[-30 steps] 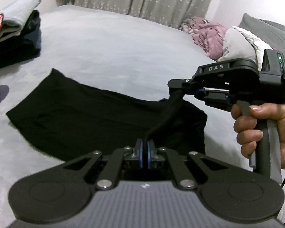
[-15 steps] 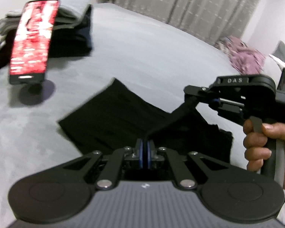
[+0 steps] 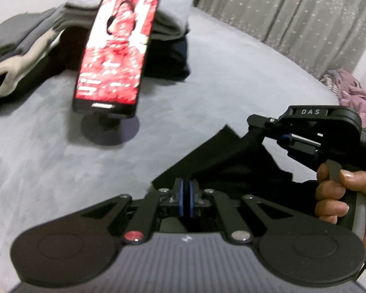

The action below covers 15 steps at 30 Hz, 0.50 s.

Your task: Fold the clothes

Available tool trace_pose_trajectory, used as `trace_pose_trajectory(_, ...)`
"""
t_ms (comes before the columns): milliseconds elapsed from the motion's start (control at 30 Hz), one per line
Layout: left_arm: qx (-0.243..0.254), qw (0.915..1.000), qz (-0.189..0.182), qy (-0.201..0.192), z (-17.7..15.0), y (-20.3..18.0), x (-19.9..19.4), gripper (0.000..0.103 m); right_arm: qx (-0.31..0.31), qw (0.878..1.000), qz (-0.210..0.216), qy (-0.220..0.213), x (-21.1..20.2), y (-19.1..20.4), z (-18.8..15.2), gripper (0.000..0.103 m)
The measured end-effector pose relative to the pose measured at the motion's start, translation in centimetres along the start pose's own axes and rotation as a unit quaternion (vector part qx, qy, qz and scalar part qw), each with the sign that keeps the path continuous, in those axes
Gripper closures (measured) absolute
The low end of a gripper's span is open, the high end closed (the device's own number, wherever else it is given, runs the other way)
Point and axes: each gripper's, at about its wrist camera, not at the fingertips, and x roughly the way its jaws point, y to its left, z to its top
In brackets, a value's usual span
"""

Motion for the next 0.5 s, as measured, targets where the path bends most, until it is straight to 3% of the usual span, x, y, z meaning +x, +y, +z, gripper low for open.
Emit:
trace_pose_trajectory(367,-0.015,0.9992,0.036,0.007,0.3,0.9,0.7,0.099,-0.007,1.000,-0.001,0.009,2.4,0.4,-0.3,0.099)
trace_pose_trajectory(467,-0.018,0.9990,0.039,0.010,0.4,1.1,0.8,0.091,-0.007,1.000,0.019,0.016,2.5,0.3,0.0,0.085)
trace_pose_trajectory(500,-0.019,0.9989,0.041,0.009,0.5,1.1,0.8,0.090,-0.004,1.000,0.023,0.010,1.8,0.2,0.4,0.066)
